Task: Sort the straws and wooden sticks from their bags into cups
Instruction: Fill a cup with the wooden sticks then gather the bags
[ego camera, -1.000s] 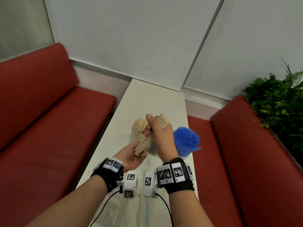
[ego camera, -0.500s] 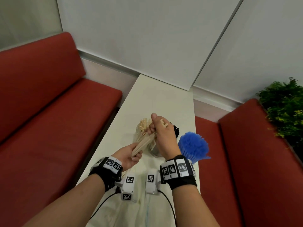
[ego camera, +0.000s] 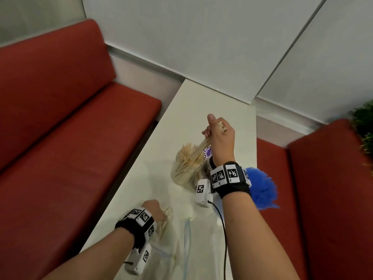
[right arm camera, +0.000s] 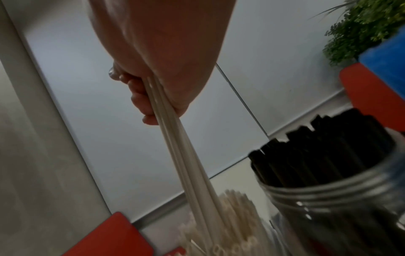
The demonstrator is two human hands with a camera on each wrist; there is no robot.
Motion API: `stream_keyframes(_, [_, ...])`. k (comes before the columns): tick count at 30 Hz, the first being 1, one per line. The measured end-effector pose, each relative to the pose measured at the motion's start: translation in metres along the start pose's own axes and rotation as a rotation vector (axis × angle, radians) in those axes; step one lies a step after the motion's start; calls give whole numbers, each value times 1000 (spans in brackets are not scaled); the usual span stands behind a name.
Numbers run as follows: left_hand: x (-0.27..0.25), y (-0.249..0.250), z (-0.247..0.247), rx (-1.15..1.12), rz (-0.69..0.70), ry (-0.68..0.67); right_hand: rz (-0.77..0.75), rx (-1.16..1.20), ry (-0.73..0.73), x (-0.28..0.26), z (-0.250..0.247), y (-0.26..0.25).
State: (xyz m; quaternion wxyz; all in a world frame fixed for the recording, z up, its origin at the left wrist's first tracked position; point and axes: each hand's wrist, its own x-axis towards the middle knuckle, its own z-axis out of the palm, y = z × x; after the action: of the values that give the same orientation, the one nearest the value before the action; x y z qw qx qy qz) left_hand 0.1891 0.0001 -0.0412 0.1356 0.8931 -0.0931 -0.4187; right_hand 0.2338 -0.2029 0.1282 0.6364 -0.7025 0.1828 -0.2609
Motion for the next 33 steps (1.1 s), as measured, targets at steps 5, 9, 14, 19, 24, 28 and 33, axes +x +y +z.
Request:
stream_keyframes(5, [9,2,18,114,-38,69,75,-75,-27,-1,2,40])
stream_keyframes(9, [13,0,38,295,3,191,161,-94,-82,-9,10,68])
stream_keyframes(14, [12,-8,48,300,-62,260,207,-186,-140,-19,18,83])
stream_keyframes(19, [16,-16,46,329,45,226,6,-289,-29,-12,24,71])
stream_keyframes(24, [15,-17,36,310,79,184,-25,-392,-52,-26,27,86])
stream_keyframes(28, [14,-20,33,315,97,197,13,-460,-89,-37,21,105])
stream_keyframes(33, [11,-18,20,247,106,191,-129,-472,-45,-29,21,84])
